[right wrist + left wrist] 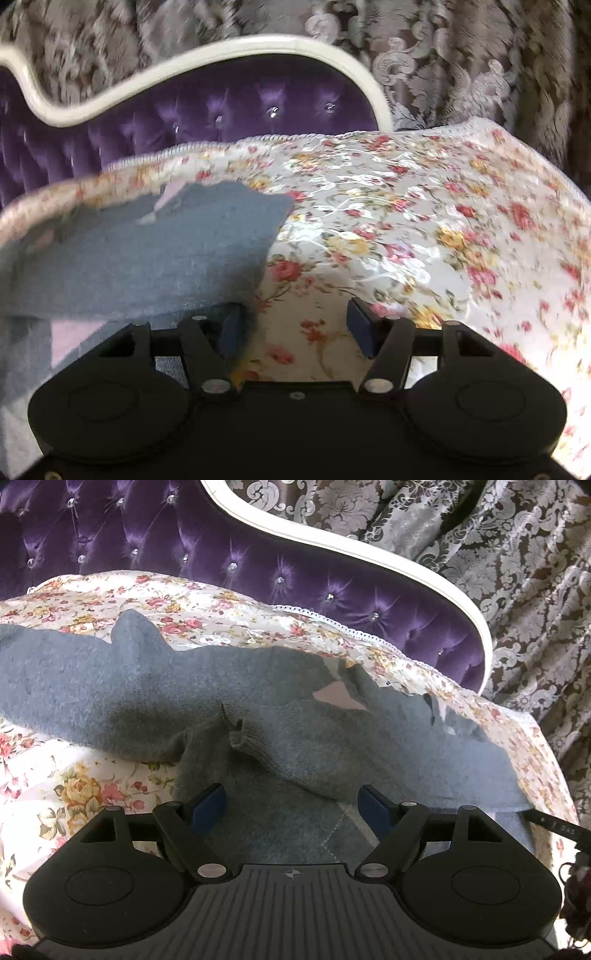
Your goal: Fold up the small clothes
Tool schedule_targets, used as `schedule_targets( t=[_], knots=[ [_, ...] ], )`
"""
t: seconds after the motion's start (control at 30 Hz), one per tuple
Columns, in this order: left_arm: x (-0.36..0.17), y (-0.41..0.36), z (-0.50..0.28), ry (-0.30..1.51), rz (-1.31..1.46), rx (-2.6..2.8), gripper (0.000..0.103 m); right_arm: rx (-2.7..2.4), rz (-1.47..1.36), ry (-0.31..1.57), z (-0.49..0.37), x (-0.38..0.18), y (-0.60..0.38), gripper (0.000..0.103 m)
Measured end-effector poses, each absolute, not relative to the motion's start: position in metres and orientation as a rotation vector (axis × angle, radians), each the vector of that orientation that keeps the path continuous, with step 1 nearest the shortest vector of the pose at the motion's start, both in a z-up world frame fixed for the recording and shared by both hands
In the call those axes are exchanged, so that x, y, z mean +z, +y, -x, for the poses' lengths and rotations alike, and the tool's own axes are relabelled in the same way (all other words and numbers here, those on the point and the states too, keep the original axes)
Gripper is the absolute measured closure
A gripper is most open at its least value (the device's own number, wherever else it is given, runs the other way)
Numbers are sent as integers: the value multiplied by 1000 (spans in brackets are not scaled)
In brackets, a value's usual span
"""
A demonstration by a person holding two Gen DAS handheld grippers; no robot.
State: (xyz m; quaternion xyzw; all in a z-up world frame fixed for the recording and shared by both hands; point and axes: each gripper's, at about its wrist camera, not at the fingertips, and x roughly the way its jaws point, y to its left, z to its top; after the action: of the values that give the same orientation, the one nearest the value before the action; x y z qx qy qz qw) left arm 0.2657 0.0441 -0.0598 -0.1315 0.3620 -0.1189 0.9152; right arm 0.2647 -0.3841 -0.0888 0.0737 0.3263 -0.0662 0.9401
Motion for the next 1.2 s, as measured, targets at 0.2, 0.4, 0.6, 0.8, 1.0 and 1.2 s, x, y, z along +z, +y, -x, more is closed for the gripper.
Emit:
schedule_targets(
  t=[0.2,0.4,0.6,0.8,1.0,1.2],
  knots=[
    [-59,45,-264,747,282,-244,25,-120,-162,653,-248,-75,-387,38],
    [-58,43,-262,753,268,-243,25,-102,-148,593,-268,-57,-376,30],
    [-52,55,-252,765,283,-231,21,-118,-110,707,-290,-88,-365,27],
    [-44,89,-235,744,301,-185,9,-117,-95,683,-268,-74,-358,23],
    [-32,134,-221,712,265,-112,8,-36,-107,575,-242,-24,-327,6],
    [-25,187,-223,699,296,-19,0,158,-164,540,-219,-9,-270,5]
  ],
)
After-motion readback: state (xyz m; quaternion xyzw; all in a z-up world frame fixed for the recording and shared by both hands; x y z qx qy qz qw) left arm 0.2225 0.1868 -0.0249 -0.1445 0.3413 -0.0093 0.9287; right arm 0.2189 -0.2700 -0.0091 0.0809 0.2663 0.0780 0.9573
